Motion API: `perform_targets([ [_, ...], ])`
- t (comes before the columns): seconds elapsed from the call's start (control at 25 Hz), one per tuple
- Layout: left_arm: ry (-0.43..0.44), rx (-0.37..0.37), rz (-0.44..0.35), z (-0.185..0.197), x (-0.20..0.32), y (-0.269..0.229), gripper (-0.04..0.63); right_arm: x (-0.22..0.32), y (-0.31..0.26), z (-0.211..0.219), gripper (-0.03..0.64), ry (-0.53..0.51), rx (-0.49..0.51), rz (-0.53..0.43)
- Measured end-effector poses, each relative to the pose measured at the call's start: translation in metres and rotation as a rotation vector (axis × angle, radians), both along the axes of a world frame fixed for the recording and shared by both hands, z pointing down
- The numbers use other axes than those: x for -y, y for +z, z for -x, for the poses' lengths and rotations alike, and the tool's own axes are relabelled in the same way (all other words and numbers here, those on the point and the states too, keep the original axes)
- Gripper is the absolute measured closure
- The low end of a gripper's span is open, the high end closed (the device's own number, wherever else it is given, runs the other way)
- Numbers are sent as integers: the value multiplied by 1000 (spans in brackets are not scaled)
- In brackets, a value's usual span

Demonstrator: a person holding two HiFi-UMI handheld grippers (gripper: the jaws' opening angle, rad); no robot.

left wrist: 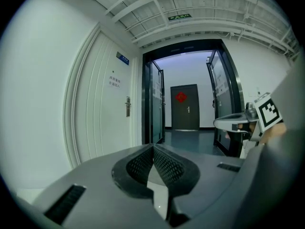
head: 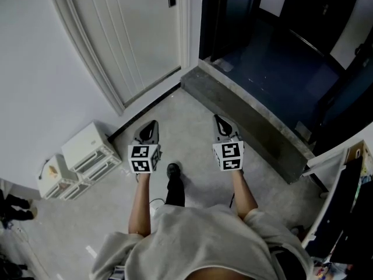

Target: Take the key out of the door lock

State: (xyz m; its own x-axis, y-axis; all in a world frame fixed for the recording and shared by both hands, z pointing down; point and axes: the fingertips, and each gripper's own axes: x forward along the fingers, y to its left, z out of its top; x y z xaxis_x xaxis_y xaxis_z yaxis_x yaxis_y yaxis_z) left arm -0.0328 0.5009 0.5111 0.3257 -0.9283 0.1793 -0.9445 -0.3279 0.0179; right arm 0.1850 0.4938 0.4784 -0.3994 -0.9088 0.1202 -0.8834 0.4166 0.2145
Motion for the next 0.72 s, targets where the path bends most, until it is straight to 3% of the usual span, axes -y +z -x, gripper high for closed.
perform_targets([
  [0.72,62,-22,-2,80,259,-16,577,251,-28,90,594,40,-35,-11],
])
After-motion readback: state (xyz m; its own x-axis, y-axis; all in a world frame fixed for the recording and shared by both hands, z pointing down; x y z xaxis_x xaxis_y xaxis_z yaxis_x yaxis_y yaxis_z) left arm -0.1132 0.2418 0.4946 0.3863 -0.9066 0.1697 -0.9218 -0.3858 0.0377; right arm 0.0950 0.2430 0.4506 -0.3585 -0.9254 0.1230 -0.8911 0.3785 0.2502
